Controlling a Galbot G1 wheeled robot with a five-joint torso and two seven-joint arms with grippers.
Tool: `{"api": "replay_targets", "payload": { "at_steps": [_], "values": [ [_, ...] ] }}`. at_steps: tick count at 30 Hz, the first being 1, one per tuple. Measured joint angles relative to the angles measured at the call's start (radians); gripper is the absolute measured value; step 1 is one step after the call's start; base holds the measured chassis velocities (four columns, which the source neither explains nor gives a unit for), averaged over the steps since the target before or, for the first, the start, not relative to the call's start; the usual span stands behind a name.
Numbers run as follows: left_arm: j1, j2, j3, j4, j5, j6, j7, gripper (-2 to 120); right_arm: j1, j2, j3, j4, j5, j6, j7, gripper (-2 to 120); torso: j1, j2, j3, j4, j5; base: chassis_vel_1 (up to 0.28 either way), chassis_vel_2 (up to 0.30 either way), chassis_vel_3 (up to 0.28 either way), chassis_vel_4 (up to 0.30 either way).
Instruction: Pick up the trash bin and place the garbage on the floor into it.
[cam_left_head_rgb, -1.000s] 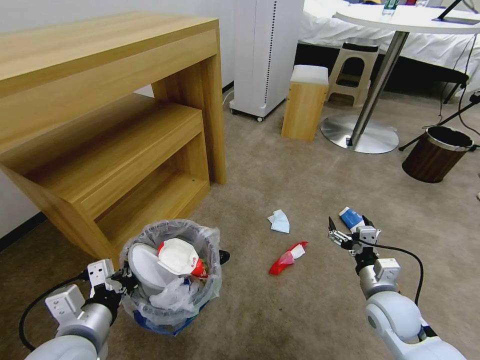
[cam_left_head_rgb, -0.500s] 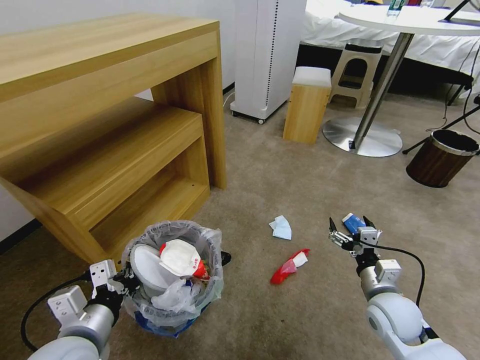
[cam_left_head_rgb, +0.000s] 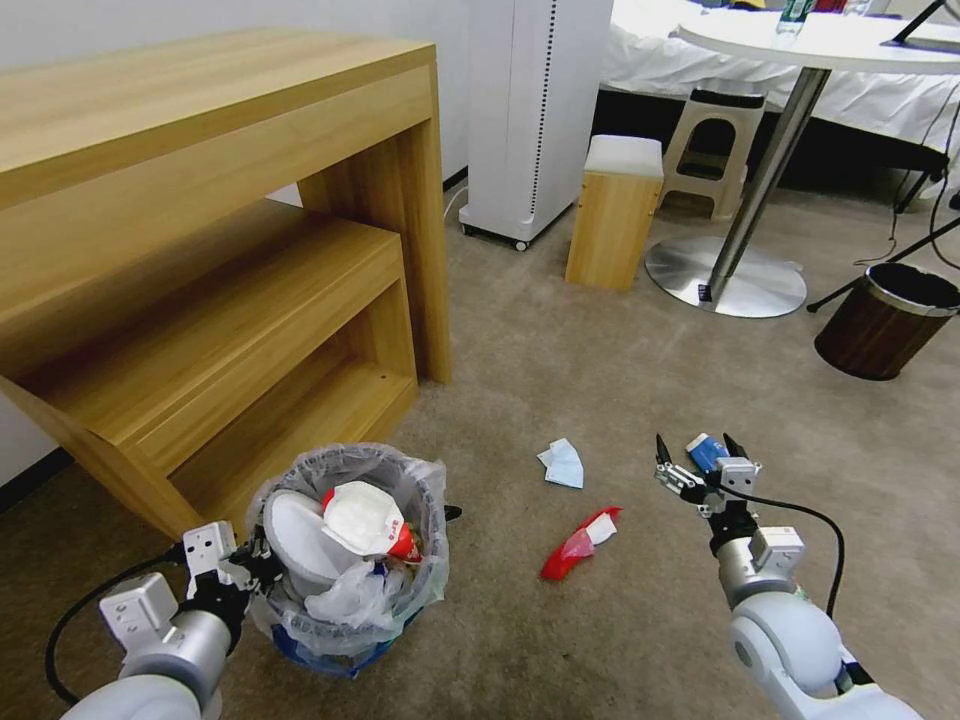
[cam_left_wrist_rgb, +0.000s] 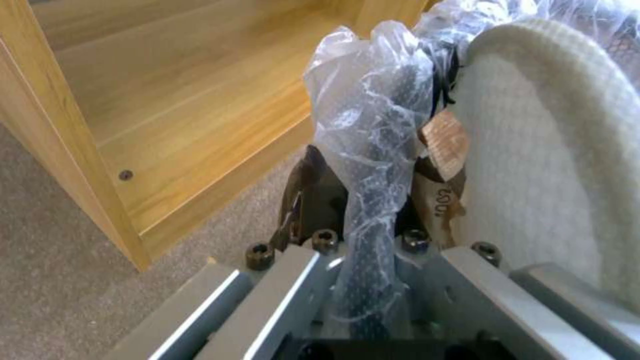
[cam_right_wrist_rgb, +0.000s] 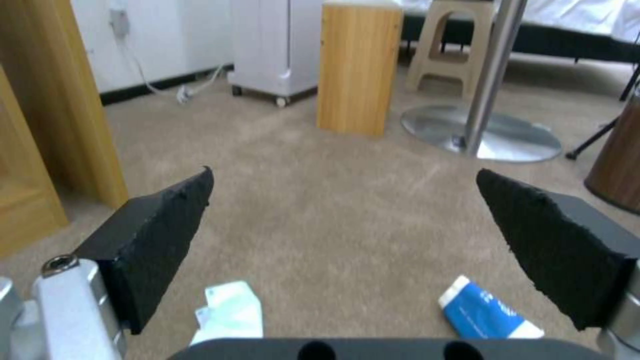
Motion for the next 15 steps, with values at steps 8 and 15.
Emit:
{"api": "replay_targets", "payload": {
  "at_steps": [8,15],
  "values": [
    [-0.006,-0.006,0.007,0.013,0.007,-0.008,0.005,1,-0.013,-0.018,0.017,0.017,0.049,-0.114,0.017,100,0.000,0.000,0.000,0.0000,0.0000,0.000,0.000,0.000,0.000],
    [-0.012,-0.006,0.009,0.020,0.008,-0.013,0.007,1,-0.011,-0.026,-0.015,0.037,0.113,-0.241,0.059,100,0.000,0.000,0.000,-0.0001,-0.0001,0.000,0.000,0.000,0.000]
  ]
}}
